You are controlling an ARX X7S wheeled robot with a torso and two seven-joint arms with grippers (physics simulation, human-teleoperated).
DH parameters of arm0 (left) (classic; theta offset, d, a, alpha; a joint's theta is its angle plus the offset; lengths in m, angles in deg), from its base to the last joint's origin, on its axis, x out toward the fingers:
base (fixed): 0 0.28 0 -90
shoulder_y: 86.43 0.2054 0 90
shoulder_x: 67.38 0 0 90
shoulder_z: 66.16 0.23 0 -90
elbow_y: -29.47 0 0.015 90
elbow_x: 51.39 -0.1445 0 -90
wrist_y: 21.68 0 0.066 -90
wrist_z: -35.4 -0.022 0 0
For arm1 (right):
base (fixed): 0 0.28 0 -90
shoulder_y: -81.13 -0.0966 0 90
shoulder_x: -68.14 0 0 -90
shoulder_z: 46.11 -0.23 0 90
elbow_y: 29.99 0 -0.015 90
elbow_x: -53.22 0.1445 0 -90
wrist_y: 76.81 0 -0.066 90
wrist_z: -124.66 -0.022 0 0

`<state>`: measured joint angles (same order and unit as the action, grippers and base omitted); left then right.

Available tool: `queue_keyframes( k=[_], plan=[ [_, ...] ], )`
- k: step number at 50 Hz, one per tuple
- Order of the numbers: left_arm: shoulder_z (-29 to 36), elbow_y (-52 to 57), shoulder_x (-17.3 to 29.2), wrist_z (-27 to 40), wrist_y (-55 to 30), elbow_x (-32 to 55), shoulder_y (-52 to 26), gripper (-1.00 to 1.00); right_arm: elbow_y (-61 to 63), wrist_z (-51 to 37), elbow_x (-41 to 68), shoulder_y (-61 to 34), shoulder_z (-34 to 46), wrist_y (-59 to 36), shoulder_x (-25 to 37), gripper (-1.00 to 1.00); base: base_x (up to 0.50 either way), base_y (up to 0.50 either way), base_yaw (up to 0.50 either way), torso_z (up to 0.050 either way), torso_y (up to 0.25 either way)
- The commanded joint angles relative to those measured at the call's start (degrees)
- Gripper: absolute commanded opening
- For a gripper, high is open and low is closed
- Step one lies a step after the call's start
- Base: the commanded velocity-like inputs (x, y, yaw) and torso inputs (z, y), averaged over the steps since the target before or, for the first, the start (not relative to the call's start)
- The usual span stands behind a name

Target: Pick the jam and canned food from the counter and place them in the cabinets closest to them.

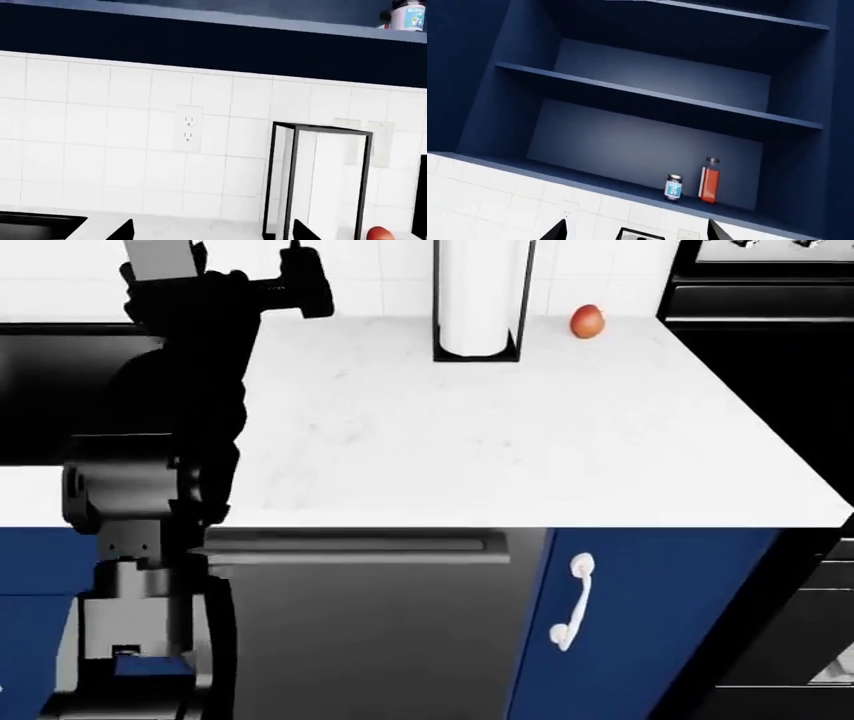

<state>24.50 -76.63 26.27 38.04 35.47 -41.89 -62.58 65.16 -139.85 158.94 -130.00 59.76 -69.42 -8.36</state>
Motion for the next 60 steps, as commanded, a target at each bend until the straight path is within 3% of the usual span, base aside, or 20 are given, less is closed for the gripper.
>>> queue_keyframes(
  k=[1, 9, 16, 21, 26, 32, 38, 60],
  plan=[
    [-0.6, 35.1, 2.3, 1.9, -15.8, 4.5, 12.5, 1.00, 19.0, -3.2, 5.3, 19.7, 0.4, 7.3, 4.4, 1.00, -0.50, 0.00, 0.00, 0.000, 0.000],
    [-3.1, 52.5, 4.5, 3.4, -22.7, 7.2, 20.2, 1.00, 37.5, 1.8, -2.5, 42.0, -5.4, 7.9, 6.0, 1.00, -0.12, 0.00, 0.00, 0.000, 0.000],
    [-8.0, 65.0, 5.0, 3.9, -25.8, 10.4, 26.4, 1.00, 54.0, 23.0, -29.2, 64.8, -10.6, 9.9, 7.4, 1.00, 0.00, 0.00, 0.00, 0.000, 0.000],
    [-6.9, 70.4, 6.1, 4.4, -18.9, 7.7, 34.5, 1.00, 54.8, 29.9, -48.5, 77.1, 3.2, 34.6, 19.8, 1.00, 0.00, 0.00, 0.00, 0.000, 0.000],
    [-11.4, 74.6, 5.5, 3.6, -19.6, 11.4, 38.0, 1.00, 52.2, 37.4, -60.4, 88.2, 5.3, 46.6, 21.6, 1.00, 0.00, 0.00, 0.00, 0.000, 0.000],
    [-11.5, 75.6, 7.3, 4.1, -17.9, 14.4, 40.3, 1.00, 51.4, 40.4, -62.4, 91.7, 5.5, 51.6, 21.8, 1.00, 0.00, 0.17, 0.00, 0.000, 0.000],
    [-8.9, 74.4, 7.9, 4.7, -12.9, 11.7, 42.4, 1.00, 53.5, 40.4, -61.7, 91.0, 6.7, 51.6, 21.7, 1.00, 0.00, 0.50, 0.00, 0.000, 0.000],
    [-10.0, 74.5, 9.5, 6.3, -16.5, 18.0, 41.7, 1.00, 52.7, 38.6, -61.9, 89.0, 10.5, 53.2, 22.6, 1.00, 0.00, 0.50, 0.00, 0.000, 0.000]
  ],
)
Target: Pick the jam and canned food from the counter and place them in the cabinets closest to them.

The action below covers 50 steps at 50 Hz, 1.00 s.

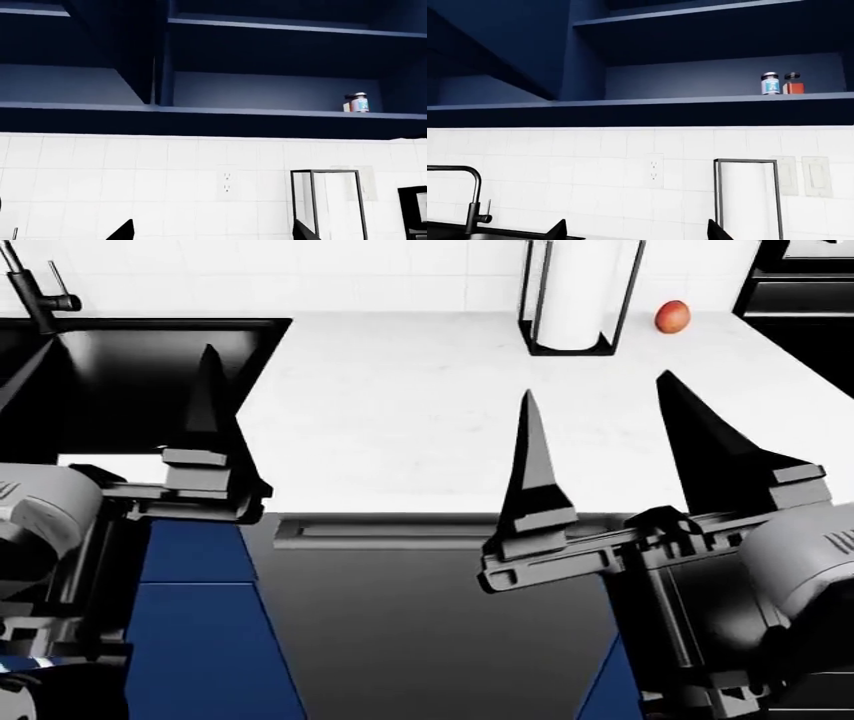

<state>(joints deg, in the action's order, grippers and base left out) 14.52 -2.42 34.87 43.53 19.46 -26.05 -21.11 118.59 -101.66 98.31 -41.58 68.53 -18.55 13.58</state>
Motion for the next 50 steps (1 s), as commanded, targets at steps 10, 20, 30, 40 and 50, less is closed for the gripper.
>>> queue_keyframes(
  k=[10, 20, 30, 40, 50],
  plan=[
    [-0.1, -0.1, 0.8, 0.0, 1.5, 5.3, 0.8, 1.00, -1.6, 1.3, -1.5, 0.8, 1.9, 4.0, 0.7, 1.00, 0.08, 0.50, 0.00, 0.000, 0.000],
    [0.3, 0.7, 1.5, 0.5, 5.1, 4.7, 2.7, 1.00, -1.8, -1.0, -0.3, 1.7, -0.1, 5.3, 0.9, 1.00, 0.09, 0.50, 0.00, 0.000, 0.000],
    [0.3, 1.1, 3.2, 1.3, 7.1, 7.4, 3.3, 1.00, -1.0, -1.9, -0.6, 1.4, 0.5, 5.0, 1.6, 1.00, 0.08, 0.50, 0.00, 0.000, 0.000],
    [0.5, 1.3, 4.7, 3.3, 7.0, 9.6, 3.1, 1.00, -0.4, -3.0, -1.0, 0.3, 1.7, 4.0, 1.7, 1.00, 0.06, 0.50, 0.00, 0.000, 0.000],
    [1.9, 0.9, 6.4, 5.1, 8.1, 10.2, 3.2, 1.00, -0.3, -3.8, -1.0, -0.1, 2.3, 4.4, 2.2, 1.00, 0.02, 0.50, 0.00, 0.000, 0.000]
  ],
)
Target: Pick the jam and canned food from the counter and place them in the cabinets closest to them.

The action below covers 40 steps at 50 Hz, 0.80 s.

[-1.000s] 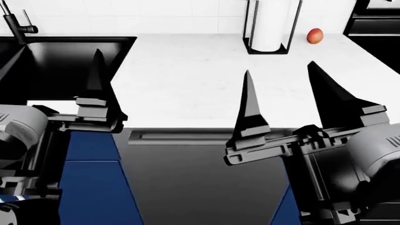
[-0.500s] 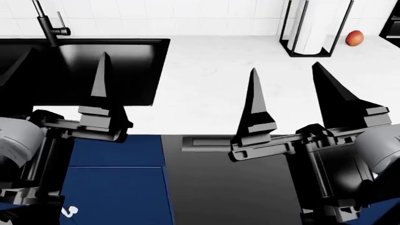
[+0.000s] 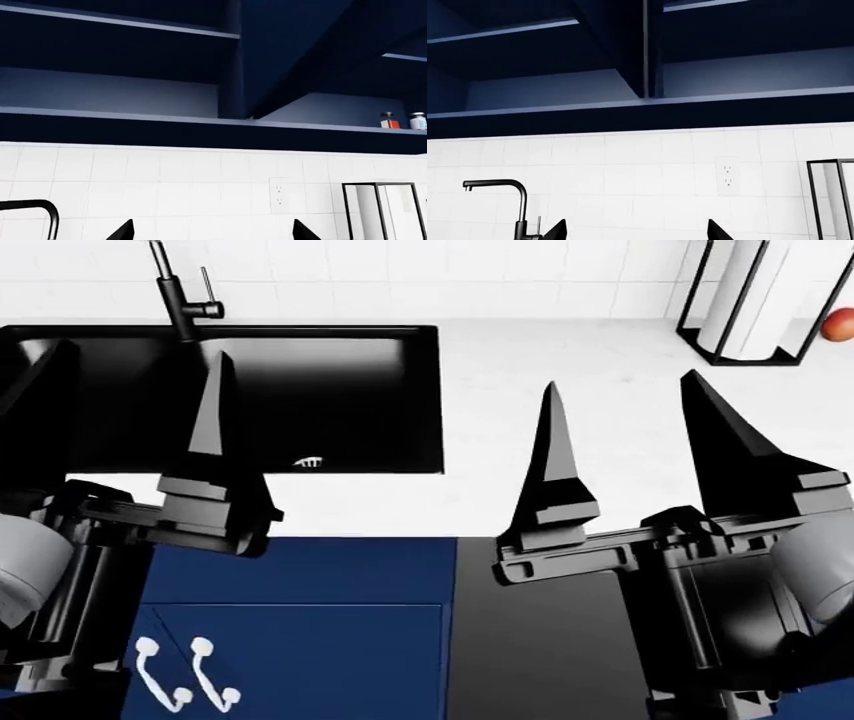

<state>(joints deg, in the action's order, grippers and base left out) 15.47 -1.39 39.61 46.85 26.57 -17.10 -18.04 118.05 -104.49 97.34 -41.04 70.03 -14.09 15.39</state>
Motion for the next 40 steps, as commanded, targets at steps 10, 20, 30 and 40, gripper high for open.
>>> queue_keyframes(
  k=[10, 20, 30, 40],
  plan=[
    [1.8, -0.4, 2.8, 3.0, 2.1, 1.9, 0.3, 1.00, 0.7, -2.3, 1.0, -1.8, 1.6, -0.6, 0.5, 1.00, 0.00, 0.50, 0.00, 0.000, 0.000],
    [2.2, -0.7, 3.7, 4.0, 2.9, 2.6, 0.4, 1.00, 0.6, -3.1, 1.4, -2.4, 2.5, -0.4, 1.1, 1.00, 0.00, 0.50, 0.00, 0.000, 0.000],
    [2.7, -0.9, 4.5, 4.8, 3.6, 3.1, 0.5, 1.00, 0.7, -3.9, 2.0, -3.2, 3.2, -0.1, 1.5, 1.00, 0.00, 0.50, 0.00, 0.000, 0.000],
    [3.0, -1.0, 5.3, 5.6, 4.2, 3.7, 0.5, 1.00, 0.3, -3.9, 1.6, -3.3, 3.9, 1.0, 2.1, 1.00, 0.00, 0.50, 0.00, 0.000, 0.000]
  ],
)
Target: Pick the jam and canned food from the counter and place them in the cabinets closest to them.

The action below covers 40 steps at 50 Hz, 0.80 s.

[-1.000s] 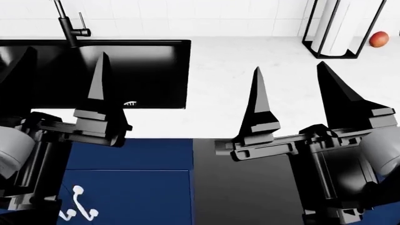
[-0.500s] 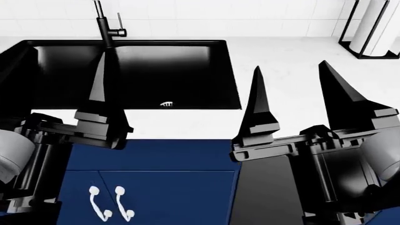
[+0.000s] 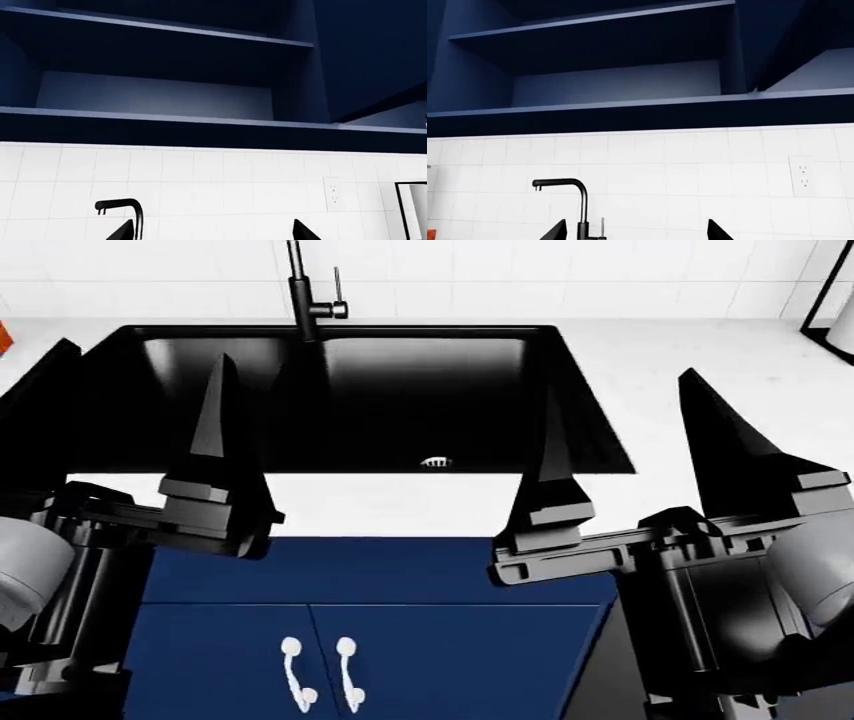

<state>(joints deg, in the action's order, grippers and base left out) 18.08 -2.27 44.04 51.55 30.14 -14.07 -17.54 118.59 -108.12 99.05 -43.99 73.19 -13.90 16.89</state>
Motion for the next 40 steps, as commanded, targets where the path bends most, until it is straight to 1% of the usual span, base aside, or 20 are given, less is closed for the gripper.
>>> queue_keyframes(
  k=[1, 40],
  plan=[
    [0.4, -0.1, 0.9, 1.0, 0.6, 0.7, 0.0, 1.00, -0.3, -0.2, -0.2, -0.3, 0.8, 0.9, 0.6, 1.00, 0.00, 0.50, 0.00, 0.000, 0.000],
    [2.1, -0.7, 3.7, 3.9, 3.2, 2.3, 0.1, 1.00, -0.8, -0.1, -1.5, -0.5, 3.5, 4.0, 2.2, 1.00, 0.05, 0.50, 0.00, 0.000, 0.000]
  ],
)
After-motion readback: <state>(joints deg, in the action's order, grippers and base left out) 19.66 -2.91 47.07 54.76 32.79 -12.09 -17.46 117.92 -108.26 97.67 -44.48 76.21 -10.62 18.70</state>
